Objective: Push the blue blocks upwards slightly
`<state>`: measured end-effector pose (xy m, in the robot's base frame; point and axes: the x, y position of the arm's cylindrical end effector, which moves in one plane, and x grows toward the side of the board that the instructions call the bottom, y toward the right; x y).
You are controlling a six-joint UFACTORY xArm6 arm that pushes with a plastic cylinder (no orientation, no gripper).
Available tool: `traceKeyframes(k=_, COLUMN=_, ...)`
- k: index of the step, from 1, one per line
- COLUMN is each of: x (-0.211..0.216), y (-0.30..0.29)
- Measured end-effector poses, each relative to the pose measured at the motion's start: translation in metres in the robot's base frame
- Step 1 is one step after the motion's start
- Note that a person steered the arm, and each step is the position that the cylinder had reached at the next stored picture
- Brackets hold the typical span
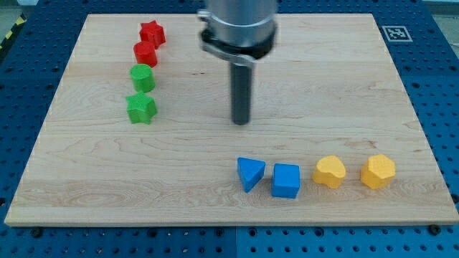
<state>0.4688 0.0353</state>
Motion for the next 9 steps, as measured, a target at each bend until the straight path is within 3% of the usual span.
traceKeyframes(k=1, x=0.005, y=0.034)
traceKeyframes(k=2, x=0.006, y=0.026)
traceKeyframes(k=5, x=0.012, y=-0.082)
traceKeyframes(k=6, x=0.028, y=-0.116)
traceKeyframes(k=7, x=0.07, y=-0.129)
traceKeyframes(k=8, x=0.121, y=-0.103)
traceKeyframes(k=9, x=0.149, y=-0.036)
